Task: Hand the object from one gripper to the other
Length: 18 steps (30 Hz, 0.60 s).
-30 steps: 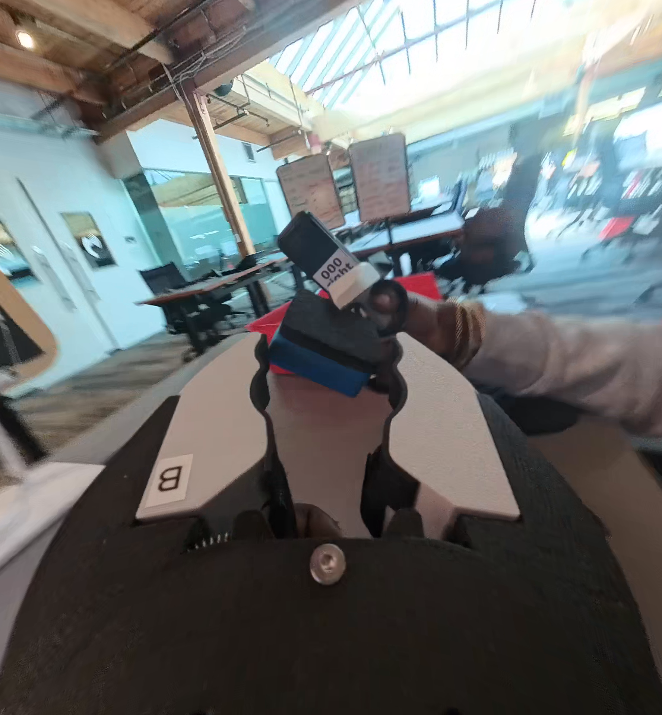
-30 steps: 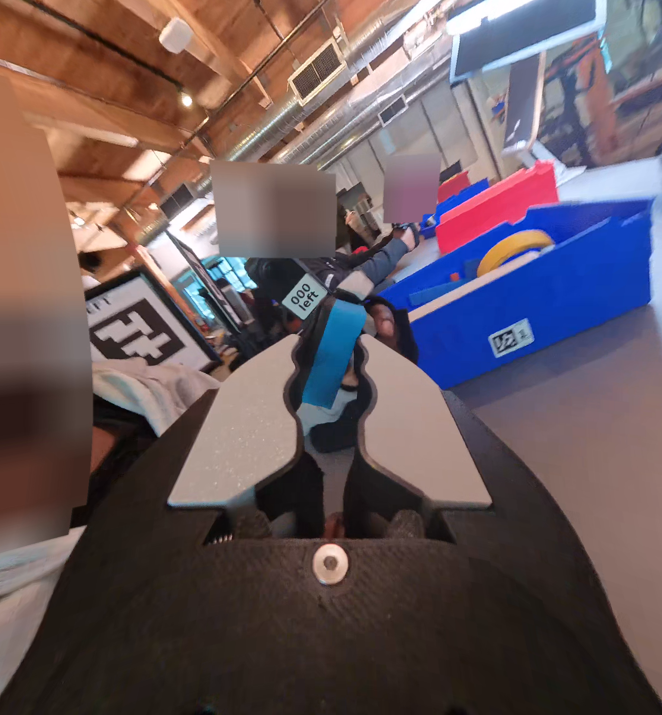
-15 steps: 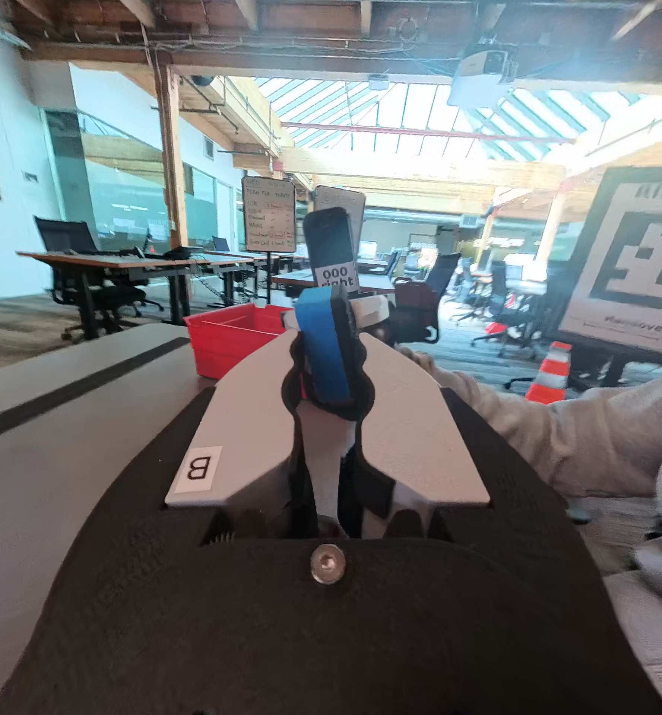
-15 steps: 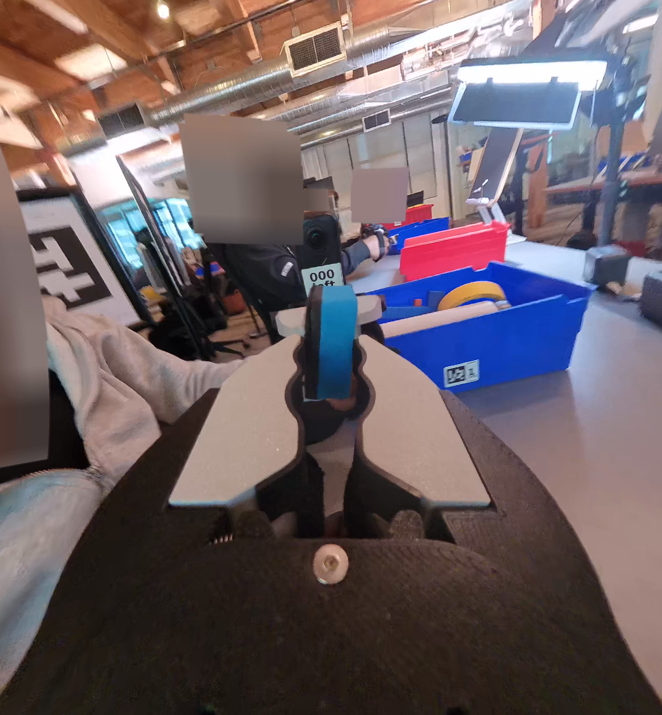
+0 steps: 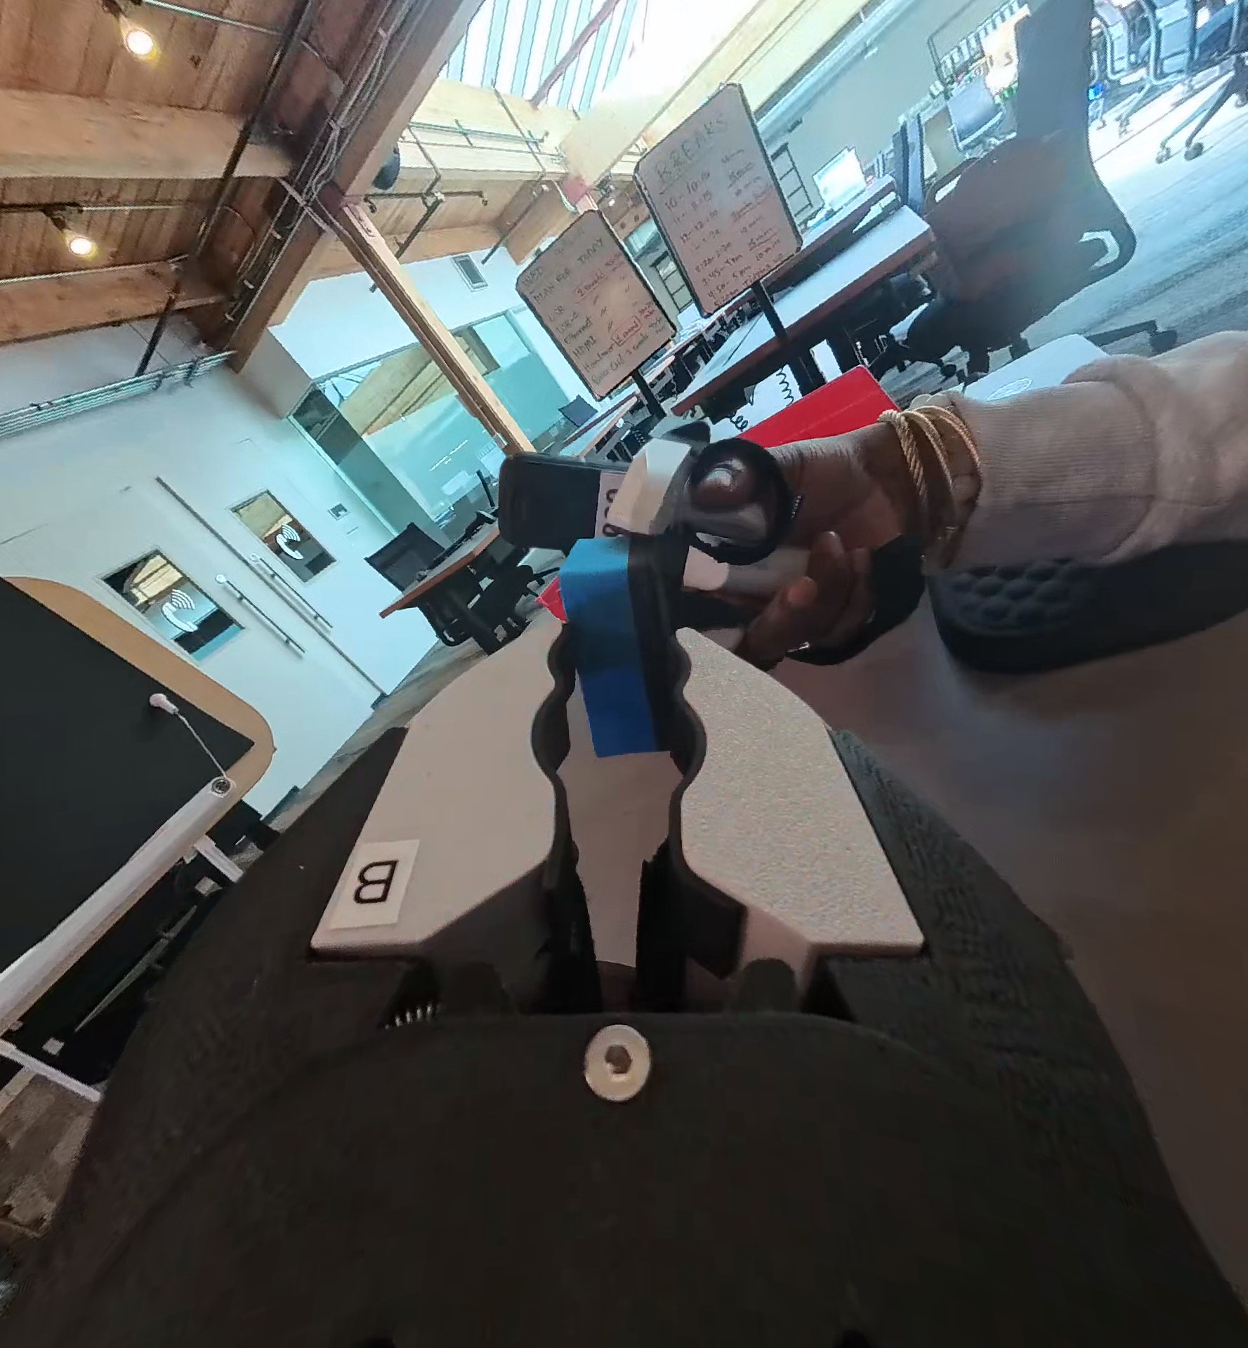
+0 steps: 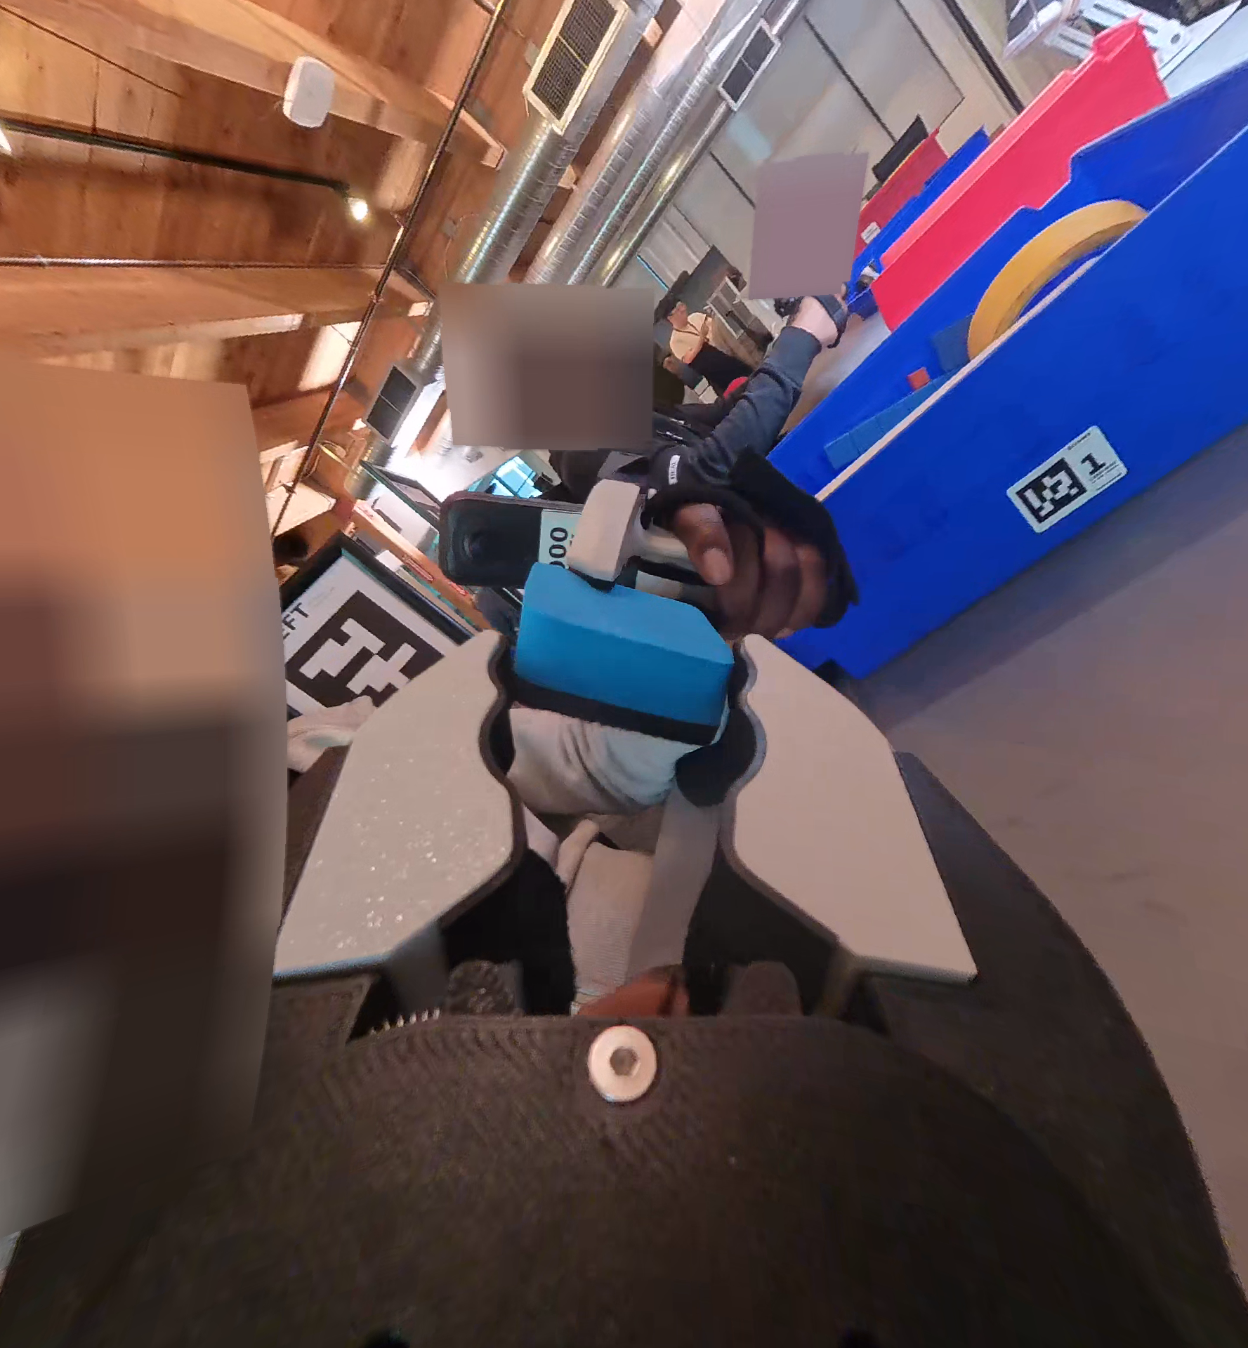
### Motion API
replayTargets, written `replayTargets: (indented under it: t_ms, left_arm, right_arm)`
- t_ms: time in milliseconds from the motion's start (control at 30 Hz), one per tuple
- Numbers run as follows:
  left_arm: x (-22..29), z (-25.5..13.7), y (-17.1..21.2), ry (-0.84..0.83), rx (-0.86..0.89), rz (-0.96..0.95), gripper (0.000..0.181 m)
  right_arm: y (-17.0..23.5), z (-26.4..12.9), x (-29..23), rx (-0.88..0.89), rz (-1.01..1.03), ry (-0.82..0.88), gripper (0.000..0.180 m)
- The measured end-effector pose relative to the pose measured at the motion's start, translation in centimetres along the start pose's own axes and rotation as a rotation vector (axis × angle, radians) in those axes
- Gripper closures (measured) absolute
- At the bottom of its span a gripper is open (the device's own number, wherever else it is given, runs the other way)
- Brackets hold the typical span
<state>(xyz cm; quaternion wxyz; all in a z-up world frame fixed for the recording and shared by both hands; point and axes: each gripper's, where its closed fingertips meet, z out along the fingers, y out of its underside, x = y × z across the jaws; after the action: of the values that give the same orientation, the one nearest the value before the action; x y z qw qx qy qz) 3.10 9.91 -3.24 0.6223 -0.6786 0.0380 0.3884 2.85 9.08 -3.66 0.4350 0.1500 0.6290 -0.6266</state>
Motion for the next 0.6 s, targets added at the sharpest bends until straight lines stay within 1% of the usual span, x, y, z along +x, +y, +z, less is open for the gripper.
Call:
replayTargets:
  t_ms: [67, 100, 167, 233, 300, 367, 400, 467, 533, 600]
  left_arm:
    - [-0.3, 0.1, -0.1, -0.018, 0.012, -0.055, 0.157]
    - [-0.4, 0.1, -0.3, -0.017, 0.031, -0.119, 0.152]
    - [-0.8, 0.0, -0.7, -0.01, 0.068, -0.281, 0.133]
    - [-1.1, -0.1, -1.0, 0.031, 0.107, -0.501, 0.121]
    - [-1.1, -0.1, -1.5, 0.117, 0.158, -0.74, 0.11]
    - [-1.0, -0.1, -1.9, 0.184, 0.195, -0.898, 0.106]
    - [-0.9, -0.1, -2.0, 0.205, 0.208, -0.928, 0.107]
    - [-0.4, -0.1, -2.2, 0.223, 0.21, -0.908, 0.114]
    - [-0.1, -0.2, -2.4, 0.222, 0.207, -0.845, 0.126]
    - [-0.3, -0.2, -2.6, 0.198, 0.223, -0.814, 0.13]
  right_arm:
    - [-0.3, 0.0, -0.1, 0.013, -0.035, 0.005, 0.123]
    - [-0.5, 0.0, -0.4, 0.025, -0.064, 0.0, 0.123]
    - [-1.1, -0.3, -0.9, 0.05, -0.167, 0.016, 0.123]
    - [-1.5, -0.4, -1.3, 0.058, -0.358, 0.072, 0.123]
    - [-1.6, -0.4, -1.6, 0.035, -0.586, 0.154, 0.123]
    - [-1.1, 0.1, -2.2, -0.001, -0.772, 0.199, 0.123]
    - [-1.0, 0.3, -2.4, -0.007, -0.829, 0.211, 0.123]
    - [-0.9, 0.6, -2.6, -0.01, -0.879, 0.216, 0.123]
    - [-0.9, 0.6, -2.8, 0.0, -0.875, 0.201, 0.123]
    - [-0.9, 0.6, -2.6, -0.003, -0.858, 0.199, 0.123]
